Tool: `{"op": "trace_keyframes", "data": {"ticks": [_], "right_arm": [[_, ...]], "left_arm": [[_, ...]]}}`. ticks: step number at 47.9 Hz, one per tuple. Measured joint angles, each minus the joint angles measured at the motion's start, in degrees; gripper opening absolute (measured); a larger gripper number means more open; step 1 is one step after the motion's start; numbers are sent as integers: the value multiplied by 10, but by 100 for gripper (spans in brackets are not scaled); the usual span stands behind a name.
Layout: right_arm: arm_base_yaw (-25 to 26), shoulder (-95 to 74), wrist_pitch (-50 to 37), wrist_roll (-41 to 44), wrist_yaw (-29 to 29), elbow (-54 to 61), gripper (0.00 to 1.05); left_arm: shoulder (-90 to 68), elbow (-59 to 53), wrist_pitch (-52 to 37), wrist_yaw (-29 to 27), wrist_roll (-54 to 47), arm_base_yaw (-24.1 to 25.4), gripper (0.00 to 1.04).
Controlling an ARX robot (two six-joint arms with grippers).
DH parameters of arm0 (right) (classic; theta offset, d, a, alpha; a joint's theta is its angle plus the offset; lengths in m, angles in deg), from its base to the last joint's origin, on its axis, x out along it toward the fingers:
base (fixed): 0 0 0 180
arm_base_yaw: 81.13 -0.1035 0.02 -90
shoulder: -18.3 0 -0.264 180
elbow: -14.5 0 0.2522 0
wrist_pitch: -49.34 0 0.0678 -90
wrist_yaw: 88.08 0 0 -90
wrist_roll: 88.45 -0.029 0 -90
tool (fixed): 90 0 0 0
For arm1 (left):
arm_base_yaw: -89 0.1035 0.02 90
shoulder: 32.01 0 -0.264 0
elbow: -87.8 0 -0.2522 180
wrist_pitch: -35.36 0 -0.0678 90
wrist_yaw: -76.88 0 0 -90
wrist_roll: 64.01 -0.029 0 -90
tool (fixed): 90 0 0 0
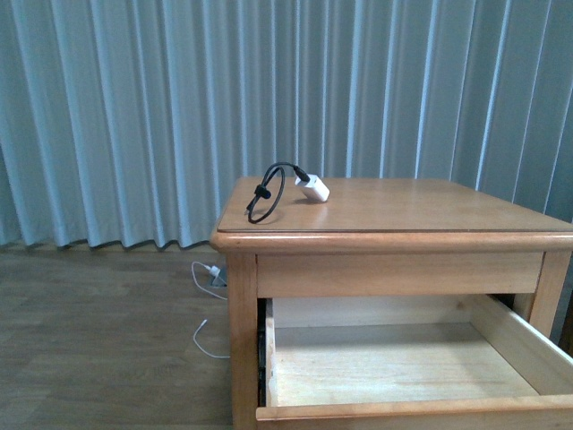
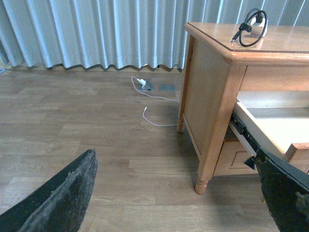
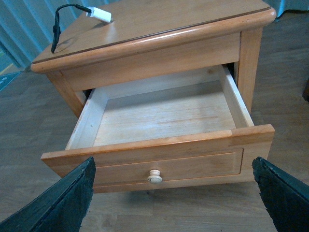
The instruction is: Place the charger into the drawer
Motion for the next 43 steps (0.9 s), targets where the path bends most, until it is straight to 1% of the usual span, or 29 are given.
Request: {"op": "trace_keyframes", "data": {"ticks": [7, 8, 9, 10, 11, 12, 14, 15, 16, 19, 21, 23, 25, 29, 43], "right_arm": [[0, -2, 1, -3, -1, 1, 97], [-1, 0, -3, -3, 6, 2, 96], [-8, 3, -24, 3, 27, 10, 94], [-22, 9, -72, 24, 76, 29, 89], [-32, 17, -114, 42, 111, 46, 84], [-40, 24, -144, 54, 133, 61, 78], [-44, 38, -165, 74, 146, 76, 68], [-45, 42, -166, 76, 148, 79, 64], [-45, 46, -166, 84, 150, 83, 66], [-45, 49, -167, 88, 150, 86, 76], [-46, 49, -167, 92, 150, 87, 87], [-46, 49, -167, 93, 150, 87, 94], [-46, 49, -167, 93, 150, 87, 99], [-46, 50, -167, 95, 150, 87, 96], [-46, 49, -167, 96, 150, 87, 97]], "left_arm": [[0, 0, 0, 0, 0, 0, 99], [0, 0, 0, 0, 0, 0, 99], [0, 0, 0, 0, 0, 0, 99], [0, 0, 0, 0, 0, 0, 99], [0, 0, 0, 0, 0, 0, 99], [0, 0, 0, 0, 0, 0, 99], [0, 0, 0, 0, 0, 0, 99], [0, 0, 0, 0, 0, 0, 99], [0, 0, 0, 0, 0, 0, 99], [0, 0, 0, 0, 0, 0, 99], [0, 0, 0, 0, 0, 0, 99], [0, 0, 0, 0, 0, 0, 99], [0, 0, 0, 0, 0, 0, 99], [0, 0, 0, 0, 0, 0, 99], [0, 0, 0, 0, 0, 0, 99]]}}
